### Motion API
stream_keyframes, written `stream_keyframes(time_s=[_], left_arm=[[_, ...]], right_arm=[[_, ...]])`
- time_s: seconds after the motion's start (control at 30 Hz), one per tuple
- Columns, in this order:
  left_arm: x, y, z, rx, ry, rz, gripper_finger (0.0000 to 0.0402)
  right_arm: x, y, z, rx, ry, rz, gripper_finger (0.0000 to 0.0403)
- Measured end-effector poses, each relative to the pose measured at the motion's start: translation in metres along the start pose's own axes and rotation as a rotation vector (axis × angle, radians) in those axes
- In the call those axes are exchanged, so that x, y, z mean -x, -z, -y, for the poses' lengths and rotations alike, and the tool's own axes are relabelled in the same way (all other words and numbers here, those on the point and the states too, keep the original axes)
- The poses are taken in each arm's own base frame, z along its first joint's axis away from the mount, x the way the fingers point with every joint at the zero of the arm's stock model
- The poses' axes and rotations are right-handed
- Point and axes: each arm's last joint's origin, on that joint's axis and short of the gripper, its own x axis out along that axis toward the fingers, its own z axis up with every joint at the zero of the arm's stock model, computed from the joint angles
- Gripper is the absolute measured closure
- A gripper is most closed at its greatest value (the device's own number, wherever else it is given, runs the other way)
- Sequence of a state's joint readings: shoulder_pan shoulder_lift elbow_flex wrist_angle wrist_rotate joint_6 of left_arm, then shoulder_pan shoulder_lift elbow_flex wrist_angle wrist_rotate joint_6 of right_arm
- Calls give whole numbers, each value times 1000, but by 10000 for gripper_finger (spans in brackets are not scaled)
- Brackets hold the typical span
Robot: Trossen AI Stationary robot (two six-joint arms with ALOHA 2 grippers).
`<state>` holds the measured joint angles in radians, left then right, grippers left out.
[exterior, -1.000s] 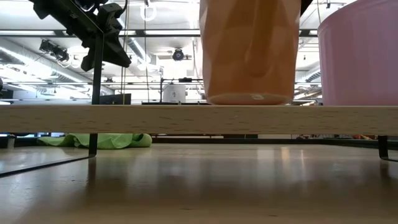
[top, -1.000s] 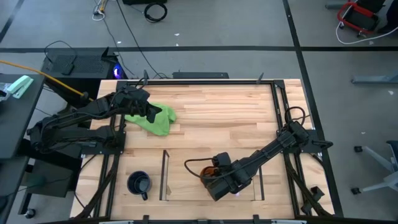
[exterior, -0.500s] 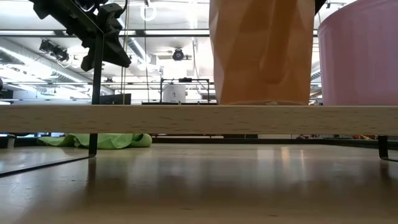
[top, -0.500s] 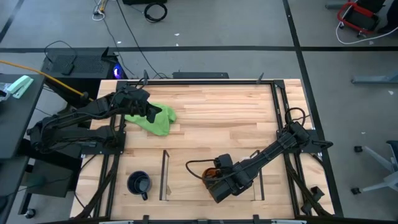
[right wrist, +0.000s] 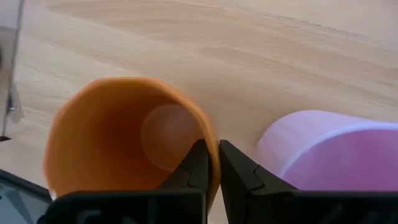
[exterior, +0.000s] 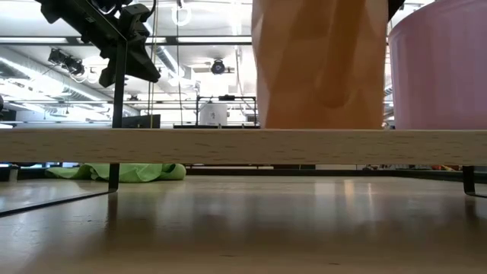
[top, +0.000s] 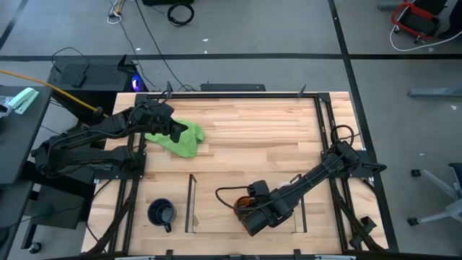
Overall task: Stack small to large cups/mugs on shelf
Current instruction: Put the orange cup on the shelf
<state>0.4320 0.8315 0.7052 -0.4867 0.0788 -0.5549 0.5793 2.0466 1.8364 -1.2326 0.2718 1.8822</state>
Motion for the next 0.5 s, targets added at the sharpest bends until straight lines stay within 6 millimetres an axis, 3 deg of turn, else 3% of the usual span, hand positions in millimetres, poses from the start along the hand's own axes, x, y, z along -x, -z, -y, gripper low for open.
stream_keyframes(time_s=[0.5], left_arm=[[0, 0, 0, 1, -2, -4, 344]], right_arm=[[-2, 0, -1, -3, -18, 22, 362]])
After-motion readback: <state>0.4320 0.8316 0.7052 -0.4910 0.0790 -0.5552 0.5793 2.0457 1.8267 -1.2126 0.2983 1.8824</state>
